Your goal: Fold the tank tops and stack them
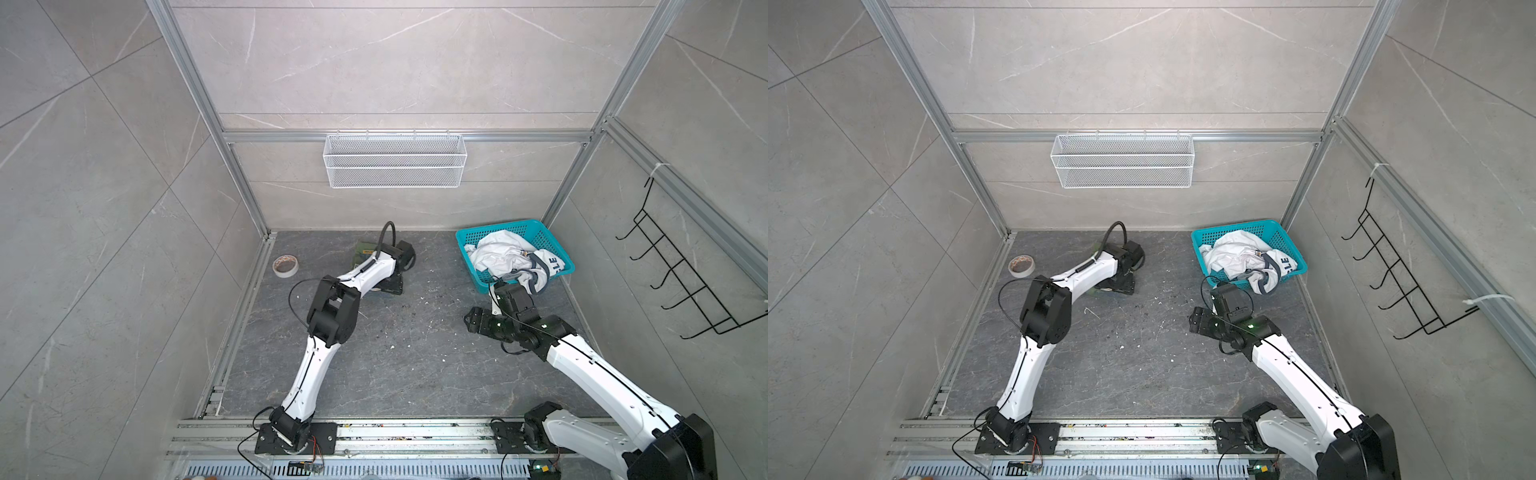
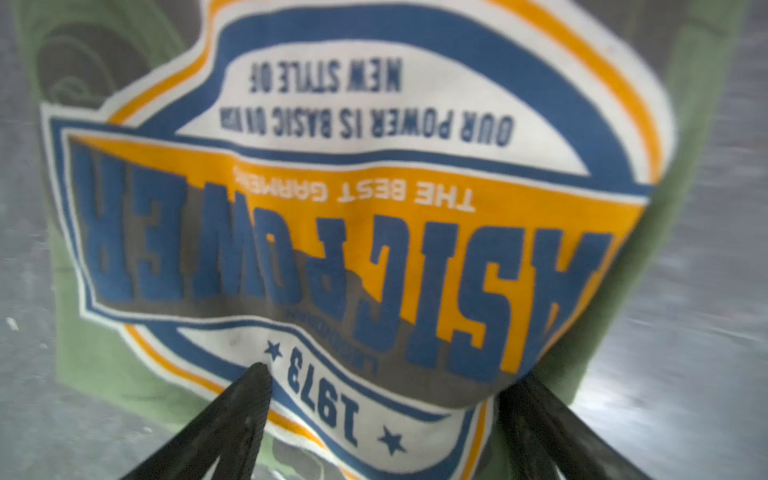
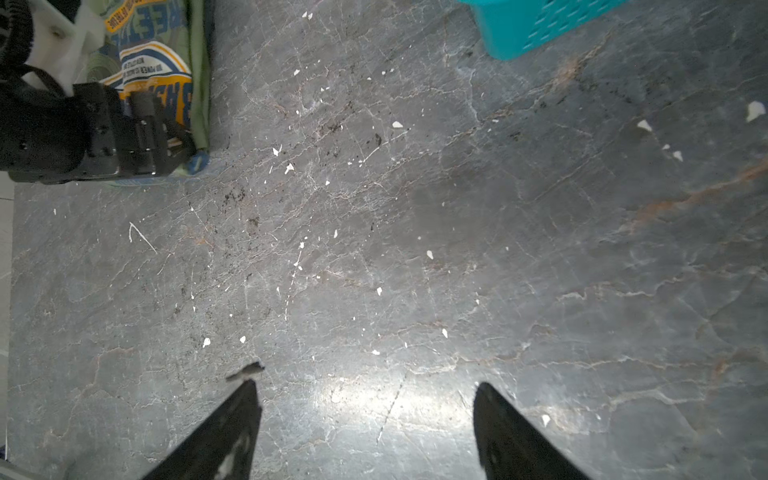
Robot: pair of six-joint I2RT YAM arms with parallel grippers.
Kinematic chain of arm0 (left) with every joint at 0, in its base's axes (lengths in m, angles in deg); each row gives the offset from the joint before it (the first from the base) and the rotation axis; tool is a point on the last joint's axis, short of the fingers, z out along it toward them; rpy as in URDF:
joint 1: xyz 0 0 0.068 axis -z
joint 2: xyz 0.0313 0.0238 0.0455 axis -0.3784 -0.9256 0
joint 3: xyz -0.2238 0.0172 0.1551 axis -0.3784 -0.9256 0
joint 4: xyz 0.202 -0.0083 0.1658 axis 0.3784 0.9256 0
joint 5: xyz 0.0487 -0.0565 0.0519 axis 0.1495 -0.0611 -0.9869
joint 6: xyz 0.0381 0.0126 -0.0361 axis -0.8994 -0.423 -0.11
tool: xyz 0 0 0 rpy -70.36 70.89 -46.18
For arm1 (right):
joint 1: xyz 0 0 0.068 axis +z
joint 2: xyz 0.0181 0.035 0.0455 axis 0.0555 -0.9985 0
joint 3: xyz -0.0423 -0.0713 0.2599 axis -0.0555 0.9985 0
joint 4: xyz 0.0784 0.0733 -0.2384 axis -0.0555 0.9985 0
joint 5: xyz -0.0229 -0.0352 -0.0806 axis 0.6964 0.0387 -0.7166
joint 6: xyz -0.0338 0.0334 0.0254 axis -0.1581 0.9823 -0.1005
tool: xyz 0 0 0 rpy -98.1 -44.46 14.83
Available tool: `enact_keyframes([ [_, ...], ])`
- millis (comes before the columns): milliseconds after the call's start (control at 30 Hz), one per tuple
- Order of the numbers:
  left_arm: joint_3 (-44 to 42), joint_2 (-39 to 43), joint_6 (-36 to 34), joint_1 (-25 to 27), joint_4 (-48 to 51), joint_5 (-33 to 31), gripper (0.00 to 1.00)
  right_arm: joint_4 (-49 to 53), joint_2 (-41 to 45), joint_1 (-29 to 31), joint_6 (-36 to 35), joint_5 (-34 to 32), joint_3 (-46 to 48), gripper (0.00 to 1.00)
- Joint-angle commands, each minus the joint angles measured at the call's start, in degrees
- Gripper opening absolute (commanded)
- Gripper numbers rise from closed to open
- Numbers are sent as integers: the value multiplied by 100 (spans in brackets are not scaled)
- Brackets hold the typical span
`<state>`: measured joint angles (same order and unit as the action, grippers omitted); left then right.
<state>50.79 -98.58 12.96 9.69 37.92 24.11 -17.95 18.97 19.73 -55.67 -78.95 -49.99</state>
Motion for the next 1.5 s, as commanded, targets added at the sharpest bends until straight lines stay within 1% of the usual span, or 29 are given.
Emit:
enact_keyframes([
  [0,-347,472,-463,-510,-345,-287,88,-15,74,27,80,-6,13,81],
  [67,-460,453,-529,-788,-438,-378,88,23,74,22,90,-7,12,81],
  [233,-716,455,-643,-1398,-695,-253,88,69,92,24,114,5,55,81],
  [400,-718,486,-595,-1745,-790,-123,89,96,75,24,113,-17,94,81],
  [500,-451,490,-560,-1758,-589,-173,89,63,40,26,128,4,124,81],
  [600,-229,661,-431,-1734,-429,-67,90,18,1,28,142,10,153,81],
  [700,-31,839,-417,-1610,-414,-121,91,-32,-39,26,166,55,176,81],
  [833,362,711,-403,-1588,-405,39,91,-50,-71,25,180,88,190,81],
  [1000,1030,150,-548,-1544,-380,-69,91,-4,-25,28,184,95,224,81],
  [1033,1087,-90,-551,-1544,-408,-178,91,13,1,20,193,94,234,81],
  [1100,1103,-265,-637,-1547,-660,-375,91,49,77,26,213,110,268,81],
  [1200,1251,-572,-801,-1574,-885,-378,90,131,169,28,223,84,310,81],
  [1367,2160,-1272,-845,-1645,-414,-378,87,212,259,29,251,75,395,81],
  [1400,2223,-1338,-831,-1675,-377,-531,86,213,264,26,258,71,420,81],
  [1467,2185,-1351,-830,-1753,-399,-527,84,213,270,27,267,77,443,81],
])
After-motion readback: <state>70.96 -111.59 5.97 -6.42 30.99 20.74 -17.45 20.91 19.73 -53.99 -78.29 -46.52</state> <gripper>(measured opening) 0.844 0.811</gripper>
